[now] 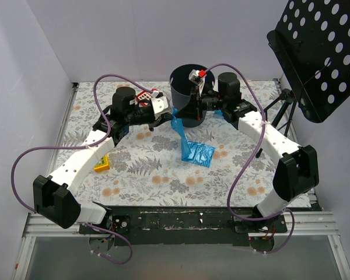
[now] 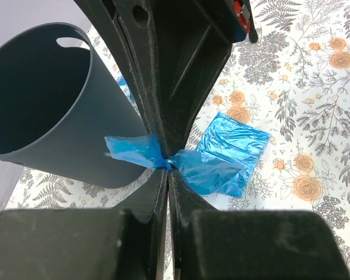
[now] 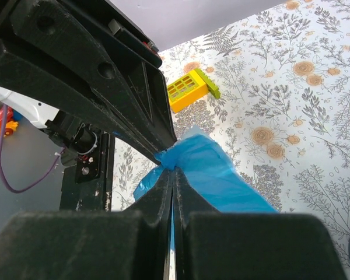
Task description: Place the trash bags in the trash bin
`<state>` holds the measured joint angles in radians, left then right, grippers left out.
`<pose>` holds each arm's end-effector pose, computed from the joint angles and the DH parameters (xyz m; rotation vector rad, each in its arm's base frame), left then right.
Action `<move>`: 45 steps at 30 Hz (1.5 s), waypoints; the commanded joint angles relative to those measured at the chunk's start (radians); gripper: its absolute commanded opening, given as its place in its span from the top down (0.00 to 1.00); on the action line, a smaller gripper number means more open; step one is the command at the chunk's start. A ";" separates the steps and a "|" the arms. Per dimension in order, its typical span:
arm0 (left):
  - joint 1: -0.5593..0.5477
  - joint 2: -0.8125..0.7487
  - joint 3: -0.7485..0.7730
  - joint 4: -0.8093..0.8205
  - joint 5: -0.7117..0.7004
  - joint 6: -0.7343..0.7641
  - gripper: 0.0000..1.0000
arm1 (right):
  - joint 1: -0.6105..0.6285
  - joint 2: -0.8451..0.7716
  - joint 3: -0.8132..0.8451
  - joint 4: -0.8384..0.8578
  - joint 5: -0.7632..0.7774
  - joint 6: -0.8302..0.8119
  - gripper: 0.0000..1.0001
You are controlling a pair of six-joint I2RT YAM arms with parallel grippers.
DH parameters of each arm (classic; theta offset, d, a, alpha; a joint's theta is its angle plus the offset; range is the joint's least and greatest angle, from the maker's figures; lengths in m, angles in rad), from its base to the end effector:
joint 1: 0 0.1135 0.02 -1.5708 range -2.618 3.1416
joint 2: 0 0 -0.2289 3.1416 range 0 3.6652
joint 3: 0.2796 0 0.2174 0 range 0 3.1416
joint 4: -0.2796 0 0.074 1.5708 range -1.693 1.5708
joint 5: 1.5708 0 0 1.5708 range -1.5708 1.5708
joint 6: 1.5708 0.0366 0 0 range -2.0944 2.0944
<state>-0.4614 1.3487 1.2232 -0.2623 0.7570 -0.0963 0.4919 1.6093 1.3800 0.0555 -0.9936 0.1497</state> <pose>0.2373 -0.1461 0.3321 0.8614 1.8127 -1.0998 0.2839 0.1869 0.3369 -1.0436 1.5310 1.3142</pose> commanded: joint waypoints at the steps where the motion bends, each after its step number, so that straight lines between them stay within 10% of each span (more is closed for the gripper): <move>1: -0.005 -0.056 -0.011 -0.008 -0.062 0.004 1.00 | -0.018 -0.074 0.005 0.004 0.000 -0.030 0.99; 13: -0.005 -0.072 -0.028 0.011 -0.071 -0.037 1.00 | -0.030 -0.071 -0.022 0.007 0.027 -0.010 0.99; 17: -0.005 -0.068 -0.025 0.011 -0.024 -0.042 1.00 | -0.023 -0.049 -0.016 0.066 0.010 0.030 0.55; 23: -0.005 -0.043 -0.001 0.005 0.016 -0.040 1.00 | 0.007 0.018 0.042 0.115 -0.030 0.065 0.50; 26: -0.005 -0.037 0.010 0.009 0.016 -0.043 1.00 | 0.014 0.037 0.050 0.119 -0.034 0.070 0.56; 31: -0.005 -0.046 -0.001 0.011 -0.018 -0.040 1.00 | 0.013 0.029 0.030 0.139 -0.042 0.073 0.99; 45: -0.006 -0.123 -0.074 -0.017 -0.160 -0.040 1.00 | -0.032 -0.061 -0.039 0.081 -0.013 0.031 0.99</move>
<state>-0.4648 1.2686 1.1522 -0.2756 0.6159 -0.1242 0.4652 1.5982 1.3525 0.1226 -1.0088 0.1982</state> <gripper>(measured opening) 0.008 0.021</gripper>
